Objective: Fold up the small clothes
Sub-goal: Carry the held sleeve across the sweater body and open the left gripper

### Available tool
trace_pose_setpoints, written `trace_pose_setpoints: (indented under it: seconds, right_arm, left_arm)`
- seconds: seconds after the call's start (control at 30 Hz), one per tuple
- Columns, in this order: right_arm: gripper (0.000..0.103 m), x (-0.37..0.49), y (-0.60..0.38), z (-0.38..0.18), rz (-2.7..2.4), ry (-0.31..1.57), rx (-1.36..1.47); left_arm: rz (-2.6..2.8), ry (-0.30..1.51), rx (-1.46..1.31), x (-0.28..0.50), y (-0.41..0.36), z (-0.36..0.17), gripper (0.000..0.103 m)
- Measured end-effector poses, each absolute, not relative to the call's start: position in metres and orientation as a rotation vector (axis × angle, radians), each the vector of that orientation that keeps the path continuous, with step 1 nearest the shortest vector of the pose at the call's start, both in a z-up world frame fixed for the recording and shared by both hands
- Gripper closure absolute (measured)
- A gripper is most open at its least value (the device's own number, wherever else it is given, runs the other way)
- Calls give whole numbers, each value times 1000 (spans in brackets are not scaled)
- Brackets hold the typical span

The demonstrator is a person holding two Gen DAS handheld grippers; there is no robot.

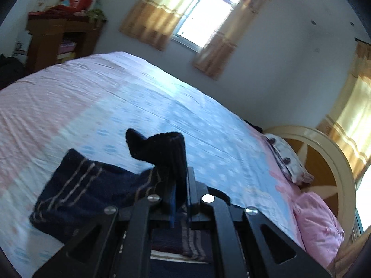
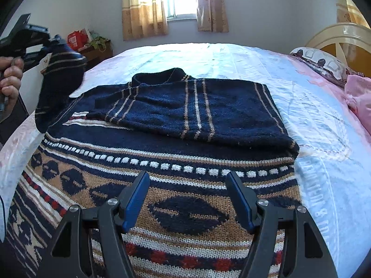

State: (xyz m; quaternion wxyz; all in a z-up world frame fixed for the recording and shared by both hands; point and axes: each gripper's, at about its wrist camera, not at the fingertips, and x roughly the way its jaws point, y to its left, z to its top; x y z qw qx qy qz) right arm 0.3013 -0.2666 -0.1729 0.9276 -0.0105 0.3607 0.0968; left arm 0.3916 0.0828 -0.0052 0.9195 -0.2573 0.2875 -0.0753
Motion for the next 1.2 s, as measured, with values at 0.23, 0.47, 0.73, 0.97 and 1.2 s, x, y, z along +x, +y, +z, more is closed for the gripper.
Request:
trace_pose_setpoints:
  seconds: [0.23,0.47,0.73,0.97,1.2]
  right_arm:
    - [34,303,-270,-174,196,746,-5]
    - [34,305,-274,-175,190,754,10]
    - [34,307,-277,-178,180,768,29]
    - [34,308,-277,-179,178,773,36]
    - [34,310,-278,-180,172,777,45]
  left_arm:
    - [-199,640,-523,405,39,-24,96]
    - [-209,676,-528,412,9,-39,96]
    - [-232,698,-517,416,-26,-47,96]
    - [-239,710,-489,421,-50,-55,96]
    - [-246,735,-465,426,-73,-65,96]
